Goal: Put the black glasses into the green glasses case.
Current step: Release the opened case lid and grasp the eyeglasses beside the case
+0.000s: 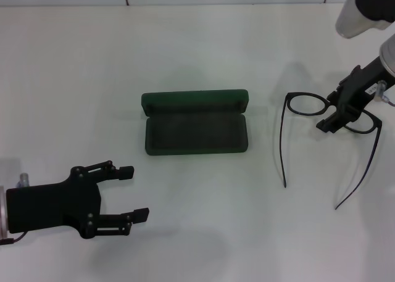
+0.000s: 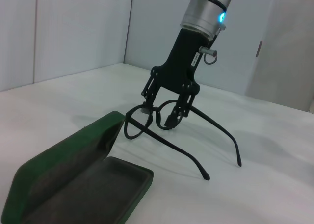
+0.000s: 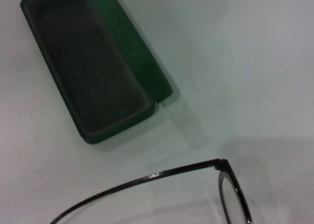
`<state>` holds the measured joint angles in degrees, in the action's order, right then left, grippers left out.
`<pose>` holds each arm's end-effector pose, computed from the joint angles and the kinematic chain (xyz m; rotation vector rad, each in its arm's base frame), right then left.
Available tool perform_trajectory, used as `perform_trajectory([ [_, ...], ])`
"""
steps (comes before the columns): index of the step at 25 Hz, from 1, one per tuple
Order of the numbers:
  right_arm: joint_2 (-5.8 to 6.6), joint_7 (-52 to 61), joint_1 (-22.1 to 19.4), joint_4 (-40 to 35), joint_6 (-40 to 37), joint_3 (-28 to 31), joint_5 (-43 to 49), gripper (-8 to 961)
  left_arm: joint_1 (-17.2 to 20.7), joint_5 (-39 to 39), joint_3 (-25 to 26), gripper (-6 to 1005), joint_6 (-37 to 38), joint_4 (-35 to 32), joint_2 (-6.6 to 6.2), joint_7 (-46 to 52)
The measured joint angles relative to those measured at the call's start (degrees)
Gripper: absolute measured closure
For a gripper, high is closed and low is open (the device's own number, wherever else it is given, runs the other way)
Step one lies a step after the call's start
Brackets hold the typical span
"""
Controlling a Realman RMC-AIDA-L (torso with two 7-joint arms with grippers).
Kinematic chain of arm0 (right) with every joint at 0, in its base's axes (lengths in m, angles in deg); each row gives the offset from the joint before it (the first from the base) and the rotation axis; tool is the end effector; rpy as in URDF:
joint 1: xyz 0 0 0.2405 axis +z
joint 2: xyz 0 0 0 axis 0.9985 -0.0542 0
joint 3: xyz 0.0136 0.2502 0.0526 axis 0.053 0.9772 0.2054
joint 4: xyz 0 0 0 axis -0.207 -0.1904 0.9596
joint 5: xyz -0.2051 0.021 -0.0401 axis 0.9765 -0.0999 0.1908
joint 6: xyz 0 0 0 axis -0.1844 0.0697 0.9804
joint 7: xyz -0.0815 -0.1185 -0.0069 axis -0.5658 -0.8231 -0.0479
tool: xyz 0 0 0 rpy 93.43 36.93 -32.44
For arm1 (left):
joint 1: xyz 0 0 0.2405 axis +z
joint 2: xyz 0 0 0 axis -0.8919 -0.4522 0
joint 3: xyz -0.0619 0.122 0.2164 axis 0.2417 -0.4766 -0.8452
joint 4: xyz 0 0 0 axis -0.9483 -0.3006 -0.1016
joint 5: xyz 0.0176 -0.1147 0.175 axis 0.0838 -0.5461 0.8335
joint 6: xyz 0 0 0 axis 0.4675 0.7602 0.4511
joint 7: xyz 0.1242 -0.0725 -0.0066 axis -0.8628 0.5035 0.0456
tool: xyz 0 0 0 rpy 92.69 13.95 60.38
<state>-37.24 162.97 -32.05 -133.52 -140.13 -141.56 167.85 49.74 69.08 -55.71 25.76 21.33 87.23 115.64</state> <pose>0.1837 0.4270 -0.0013 -2.7711 0.4648 -0.5780 -0.3167 0.2366 0.0029 -2.7848 -0.5149 -0.6455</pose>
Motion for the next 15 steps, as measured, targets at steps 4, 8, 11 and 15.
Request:
perform_trajectory([
  [4,-0.19,0.15,0.04,0.12,0.77,-1.01,0.10,177,0.13,0.00,0.01,123,-0.01,0.00,-0.05,-0.01],
  [8,-0.16,0.36,0.18,0.38,0.66,-1.03,0.39,368,0.13,-0.01,0.01,124,-0.01,-0.01,-0.07,-0.01],
  [11,0.03,0.48,0.22,0.40,0.57,-0.72,0.45,512,0.07,-0.01,0.01,124,0.00,-0.01,-0.08,0.00],
  [15,0.22,0.57,0.28,0.43,0.35,-0.65,0.58,691,-0.01,-0.01,0.02,124,0.02,-0.01,-0.09,0.07],
])
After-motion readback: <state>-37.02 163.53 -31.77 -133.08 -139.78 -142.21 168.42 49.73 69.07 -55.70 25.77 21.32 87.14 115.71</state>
